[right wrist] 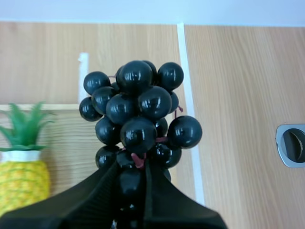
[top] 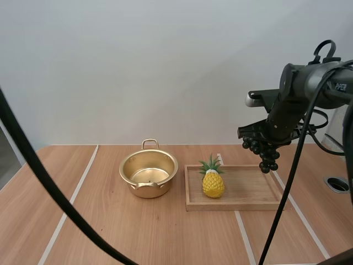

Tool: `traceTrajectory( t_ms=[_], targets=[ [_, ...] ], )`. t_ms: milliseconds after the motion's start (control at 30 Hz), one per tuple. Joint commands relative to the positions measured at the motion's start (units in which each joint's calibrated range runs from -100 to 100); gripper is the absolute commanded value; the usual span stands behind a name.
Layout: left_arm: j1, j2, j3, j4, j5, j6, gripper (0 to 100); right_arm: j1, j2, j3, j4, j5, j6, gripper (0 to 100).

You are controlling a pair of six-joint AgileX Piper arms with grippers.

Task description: Open the pot, put the grape inside, and close it

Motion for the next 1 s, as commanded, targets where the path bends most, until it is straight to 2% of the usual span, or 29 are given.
traceTrajectory(
  t_ms=[0, 100, 300, 367, 533, 967],
  targets=[
    [-0.04, 0.07, -0.3, -0.46, -1.13, -0.06, 0, -0.16, -3.42, -2.74, 2.4, 1.97, -1.35, 0],
    [-0.04, 0.07, -0.3, -0.46, -1.13, 0.05, 0, -0.16, -4.73, -5.77, 6.4, 2.36, -6.03, 0],
    [-0.04, 0.07, -0.3, -0.46, 0.1, -0.06, 0, 1.16, -4.85, -8.83, 20.07, 8.76, -25.41, 0],
    [-0.04, 0.07, -0.3, -0.46, 0.28, -0.06, 0, 2.39, -4.54, -8.83, 22.71, 10.2, -29.31, 0],
    [-0.04, 0.07, -0.3, 0.49, 0.26, -0.06, 0, 6.52, -2.87, -8.83, 24.55, 10.01, -30.78, 0],
    [-0.04, 0.07, -0.3, 3.22, 1.63, -0.06, 0, 17.31, -0.69, -8.83, 24.1, 10.01, -31.74, 0]
  ],
)
